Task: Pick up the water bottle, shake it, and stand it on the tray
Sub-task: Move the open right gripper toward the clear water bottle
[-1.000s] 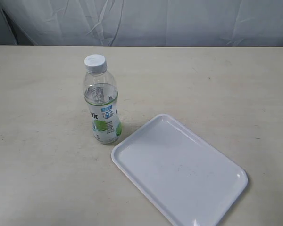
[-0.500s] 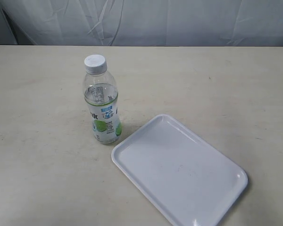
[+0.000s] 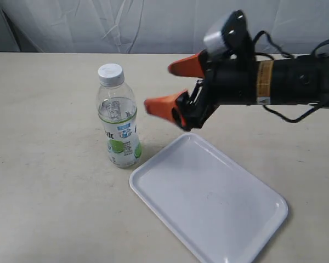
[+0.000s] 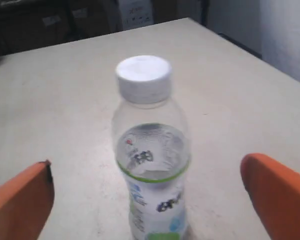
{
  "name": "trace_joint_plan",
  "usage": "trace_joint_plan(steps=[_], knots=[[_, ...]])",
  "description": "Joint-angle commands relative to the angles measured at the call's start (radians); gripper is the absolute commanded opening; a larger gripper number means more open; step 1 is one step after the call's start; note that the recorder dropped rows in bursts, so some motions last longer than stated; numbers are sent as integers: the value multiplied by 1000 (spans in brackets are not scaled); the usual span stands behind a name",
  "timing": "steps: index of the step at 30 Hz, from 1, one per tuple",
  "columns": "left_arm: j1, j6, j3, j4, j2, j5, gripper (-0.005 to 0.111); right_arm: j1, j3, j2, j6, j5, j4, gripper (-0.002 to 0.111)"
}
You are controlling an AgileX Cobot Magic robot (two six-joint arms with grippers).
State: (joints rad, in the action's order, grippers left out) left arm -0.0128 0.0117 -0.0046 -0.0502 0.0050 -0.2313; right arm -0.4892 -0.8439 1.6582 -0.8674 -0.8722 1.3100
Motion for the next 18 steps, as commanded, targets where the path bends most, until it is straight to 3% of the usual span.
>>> trace_joint_plan(steps=[1,6,18], knots=[[0,-4,5,-1,-5,6,0,-120,-51,47,118,63,-47,104],[0,-4,5,-1,-5,6,0,-188,-88,83,221,106,-224,104],[0,-4,5,-1,-5,6,0,-199,-163,240,250,80,-313,104]])
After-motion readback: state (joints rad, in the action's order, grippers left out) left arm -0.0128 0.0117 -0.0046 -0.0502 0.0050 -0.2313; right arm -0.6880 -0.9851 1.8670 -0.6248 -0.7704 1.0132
